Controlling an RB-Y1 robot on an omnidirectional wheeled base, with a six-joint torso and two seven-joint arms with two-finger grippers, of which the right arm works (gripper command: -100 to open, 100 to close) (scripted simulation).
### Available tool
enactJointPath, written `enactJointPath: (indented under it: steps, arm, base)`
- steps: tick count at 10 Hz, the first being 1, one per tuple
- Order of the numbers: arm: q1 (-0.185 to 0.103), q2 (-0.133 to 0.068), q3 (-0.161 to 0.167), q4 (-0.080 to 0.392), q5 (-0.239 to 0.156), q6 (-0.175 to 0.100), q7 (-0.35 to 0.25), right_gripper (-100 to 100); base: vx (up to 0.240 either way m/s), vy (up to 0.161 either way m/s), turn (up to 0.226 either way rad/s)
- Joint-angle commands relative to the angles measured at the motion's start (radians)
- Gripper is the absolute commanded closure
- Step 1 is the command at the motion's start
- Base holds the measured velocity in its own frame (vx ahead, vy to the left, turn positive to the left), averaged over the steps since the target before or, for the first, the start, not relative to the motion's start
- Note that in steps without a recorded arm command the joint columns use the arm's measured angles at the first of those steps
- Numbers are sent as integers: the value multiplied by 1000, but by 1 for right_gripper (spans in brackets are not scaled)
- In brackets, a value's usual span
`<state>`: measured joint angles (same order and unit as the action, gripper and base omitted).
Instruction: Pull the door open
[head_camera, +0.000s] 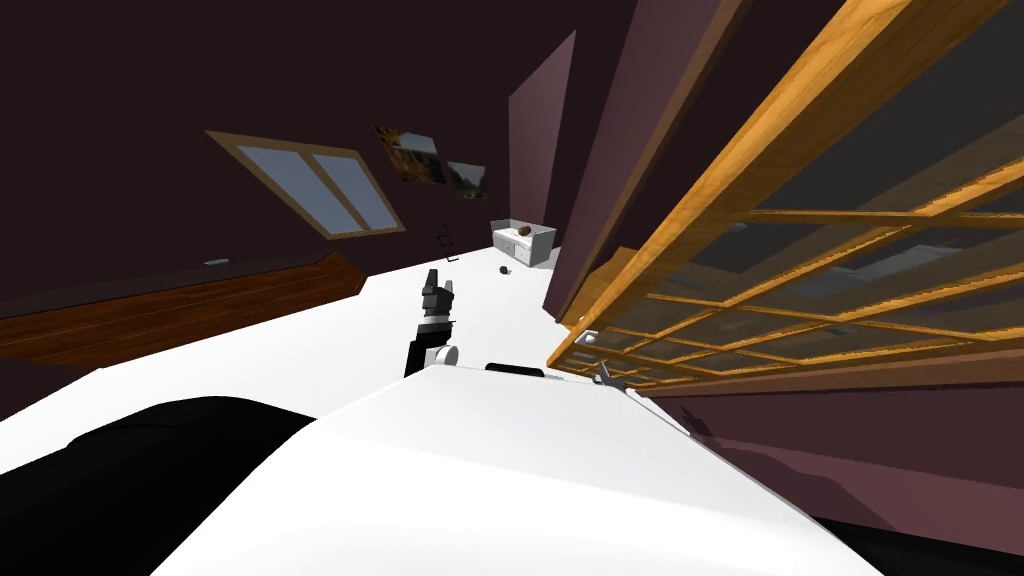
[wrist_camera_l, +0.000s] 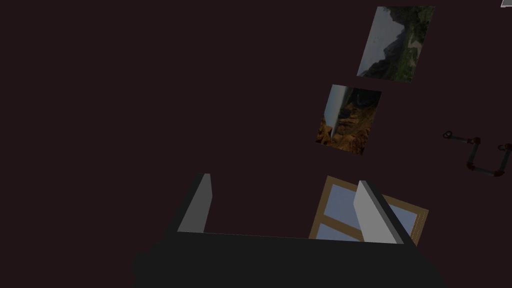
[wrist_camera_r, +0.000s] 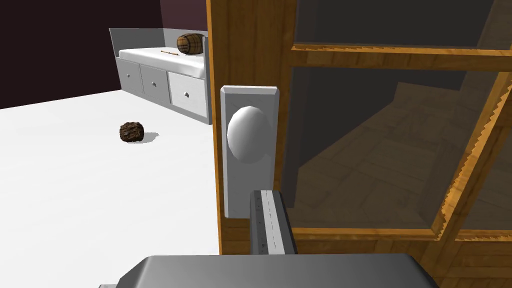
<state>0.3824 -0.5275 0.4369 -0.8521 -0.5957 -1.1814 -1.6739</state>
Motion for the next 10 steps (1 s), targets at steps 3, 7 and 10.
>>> enactJointPath:
  steps: [3,7,10]
  arm:
    - [-5,10,-11,-1,-6,9,10,-100]
    - [-35,26,-27,4,-12,36,24,-100]
    - [-33,26,-29,-1,-12,37,25,100]
  base:
    - [-31,57,-35]
    - [199,-42,49]
    - [109,-27,12]
